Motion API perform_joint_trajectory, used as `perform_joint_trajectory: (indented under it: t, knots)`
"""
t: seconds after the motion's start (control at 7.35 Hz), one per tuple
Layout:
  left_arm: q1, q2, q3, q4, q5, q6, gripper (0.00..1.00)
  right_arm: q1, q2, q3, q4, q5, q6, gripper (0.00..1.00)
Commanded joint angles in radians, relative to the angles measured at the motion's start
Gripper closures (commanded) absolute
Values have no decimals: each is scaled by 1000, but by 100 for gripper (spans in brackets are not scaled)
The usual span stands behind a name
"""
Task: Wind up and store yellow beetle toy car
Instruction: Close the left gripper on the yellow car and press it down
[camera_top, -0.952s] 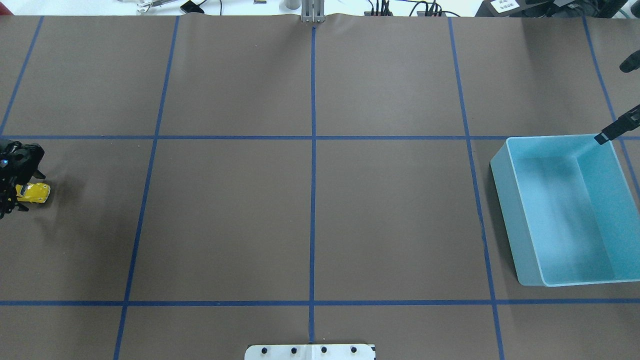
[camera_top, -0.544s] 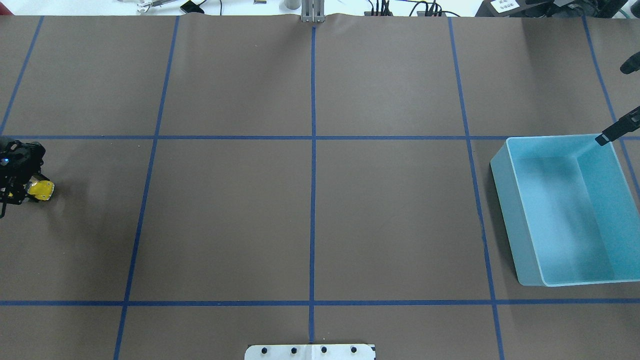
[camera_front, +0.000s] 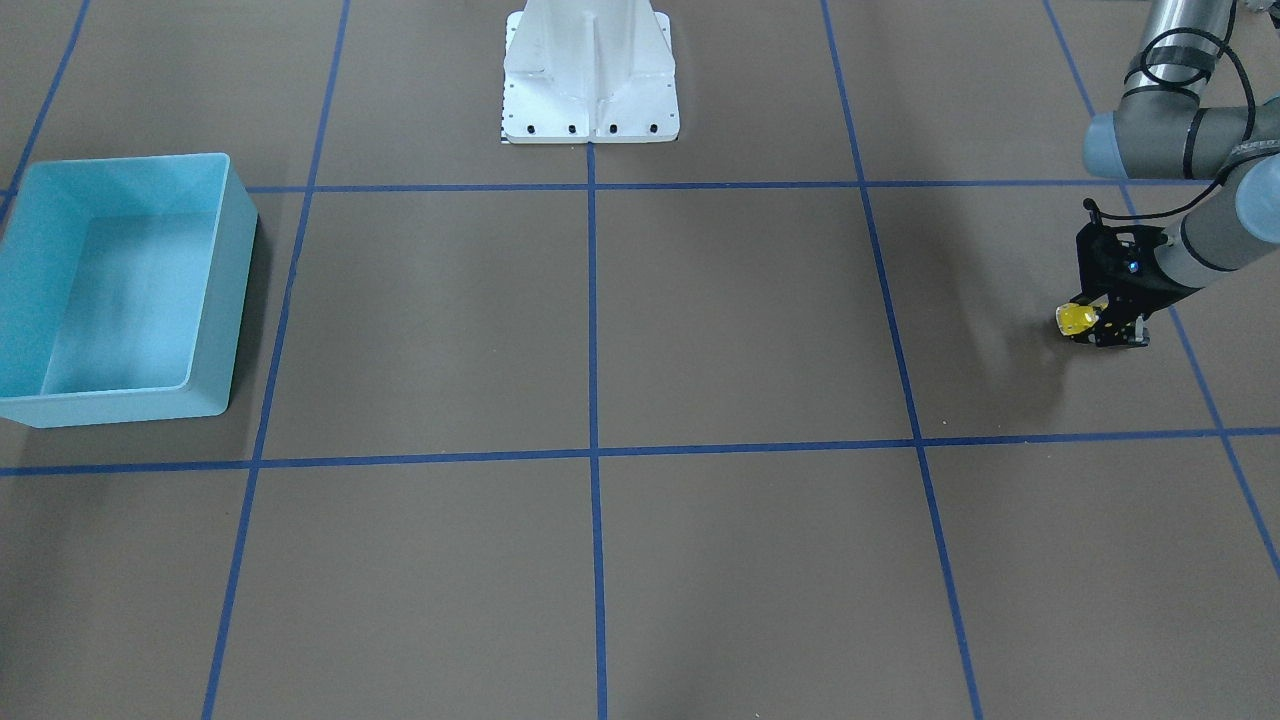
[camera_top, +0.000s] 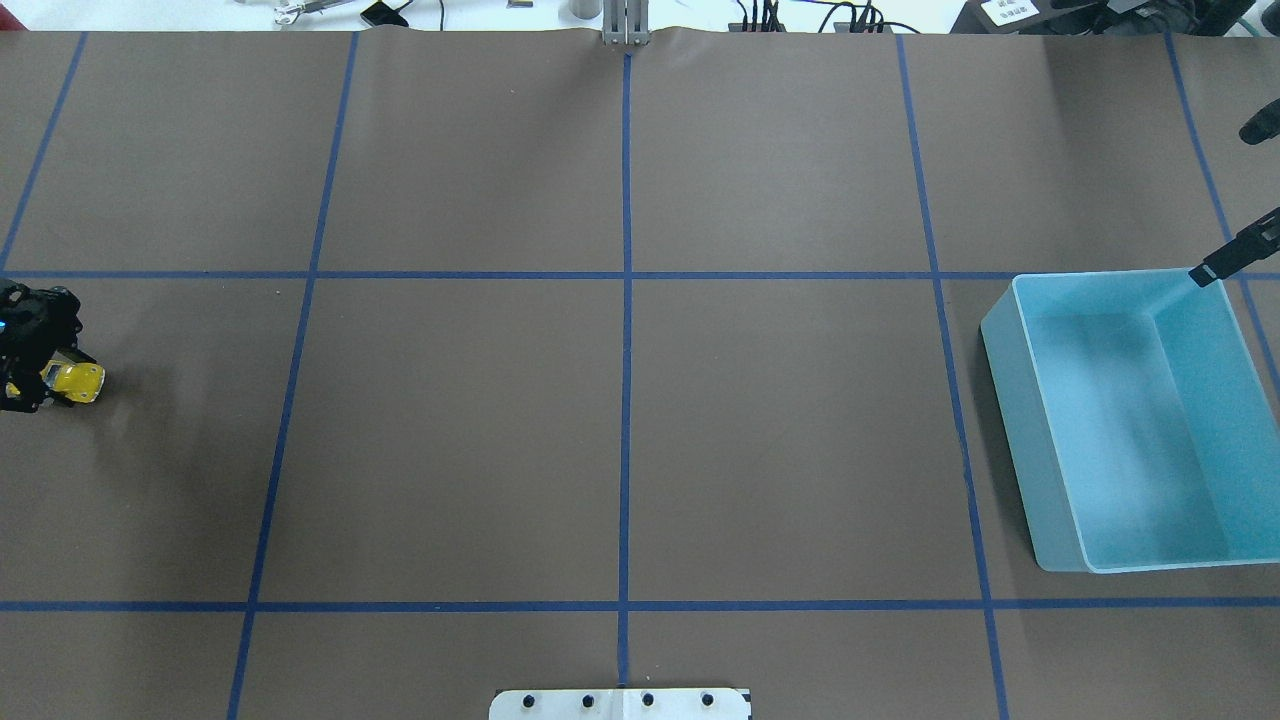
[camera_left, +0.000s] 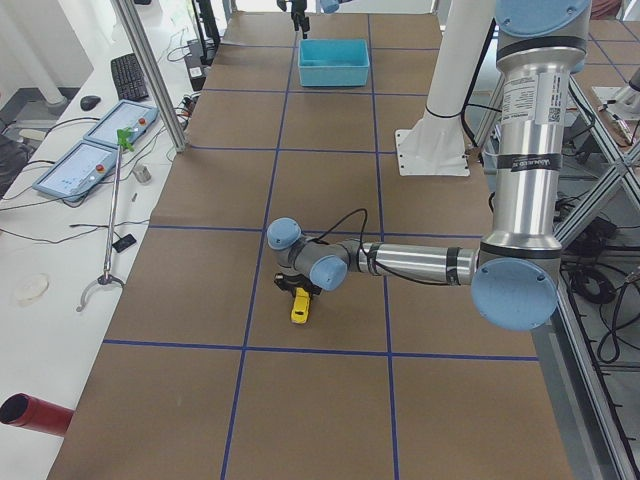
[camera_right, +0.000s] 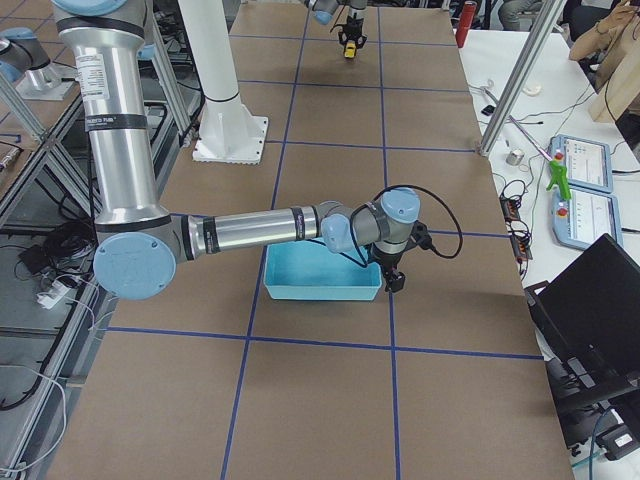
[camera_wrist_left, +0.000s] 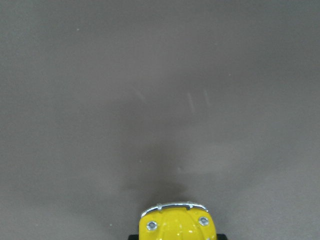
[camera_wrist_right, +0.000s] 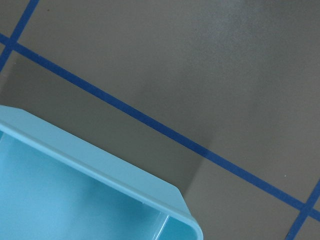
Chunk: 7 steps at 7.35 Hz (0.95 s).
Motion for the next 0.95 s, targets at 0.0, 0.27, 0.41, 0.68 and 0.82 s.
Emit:
perform_joint_trajectory:
  t: [0.0,0.27,0.41,0.68,0.82]
  knots:
    - [-22,20,1,-30,-69,-6,100,0,-2,1,8,-4,0,0]
    - [-37,20,4,-31,-109,-7,100,0,0,1,8,-19,-3,0]
    - [-42,20,9,-56,-108,-11,100,0,0,2,8,-27,-3,0]
    - [-48,20,11,-90,-108,-11,100,0,1,4,8,-27,0,0]
    - [-50,20,26,-123,-106,-12,100,0,7,7,9,-27,0,0]
